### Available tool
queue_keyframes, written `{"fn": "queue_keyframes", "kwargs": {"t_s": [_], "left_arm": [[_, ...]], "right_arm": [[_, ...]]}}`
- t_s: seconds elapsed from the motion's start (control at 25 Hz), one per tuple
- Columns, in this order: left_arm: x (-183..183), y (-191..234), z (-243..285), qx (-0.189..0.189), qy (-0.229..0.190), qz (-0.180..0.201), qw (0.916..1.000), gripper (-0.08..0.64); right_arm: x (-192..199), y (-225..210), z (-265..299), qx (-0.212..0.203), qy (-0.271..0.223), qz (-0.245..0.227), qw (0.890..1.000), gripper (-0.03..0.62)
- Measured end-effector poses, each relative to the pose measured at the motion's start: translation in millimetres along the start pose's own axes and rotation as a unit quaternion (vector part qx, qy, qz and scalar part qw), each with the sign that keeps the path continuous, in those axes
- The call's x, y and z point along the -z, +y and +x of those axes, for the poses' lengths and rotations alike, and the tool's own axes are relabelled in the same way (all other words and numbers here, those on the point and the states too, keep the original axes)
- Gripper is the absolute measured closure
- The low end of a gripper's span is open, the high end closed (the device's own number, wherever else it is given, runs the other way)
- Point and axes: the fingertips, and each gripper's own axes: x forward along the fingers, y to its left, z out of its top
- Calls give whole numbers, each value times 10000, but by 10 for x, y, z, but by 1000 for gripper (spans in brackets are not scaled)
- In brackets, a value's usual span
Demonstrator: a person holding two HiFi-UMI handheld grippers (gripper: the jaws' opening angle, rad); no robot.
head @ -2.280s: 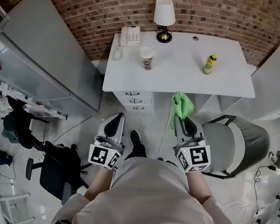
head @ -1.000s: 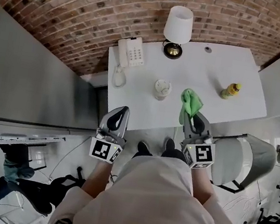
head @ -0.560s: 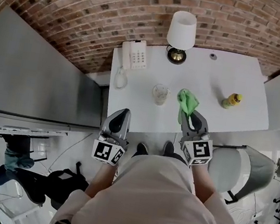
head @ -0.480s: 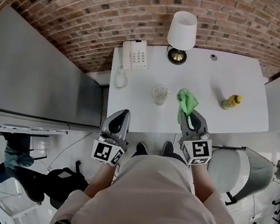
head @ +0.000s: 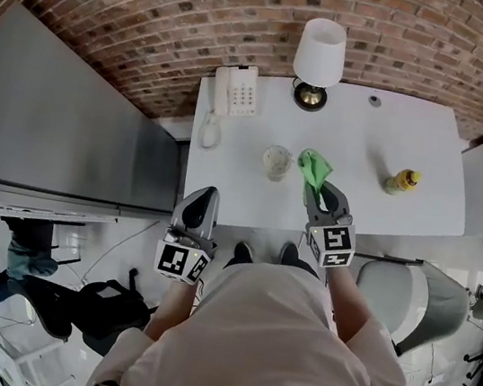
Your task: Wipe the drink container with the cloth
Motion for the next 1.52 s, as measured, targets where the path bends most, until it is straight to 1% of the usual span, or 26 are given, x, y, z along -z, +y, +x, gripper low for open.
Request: {"fn": "queue_keyframes", "kwargs": {"t_s": [0.12,0.28,0.4,0.6,0.84,0.92,1.08,1.4,1.52], "left_arm": [[14,46,-6,-78,23,-39,10000,551],[31,109,-51,-180,88,-44,9998,551],[48,153,-71,-249,135,-54,9996,551],[96,227,-102,-369,206,-202,9989,549],[125,299,-130,-406,298,-172,9986,551],[137,321,-143,-424,316,-183,9984,551],[152,317,-119,-380,337,-189,9985,551],[116,256,-101,-113,243,-111,9996,551],[117,259,-112,-90,227,-103,9996,551]], "right_arm": [[210,-63,162,4,198,29,9998,538],[530,-113,375,-37,507,262,9984,538],[708,-161,506,-11,704,261,9972,538],[914,-171,684,7,933,288,9952,538],[1135,-55,837,-155,1287,260,9912,538],[1180,2,855,-218,1376,247,9899,538],[1184,57,882,-269,1392,259,9896,538],[1215,122,867,-298,1512,325,9875,538],[1252,186,850,-320,1573,363,9864,538]]}}
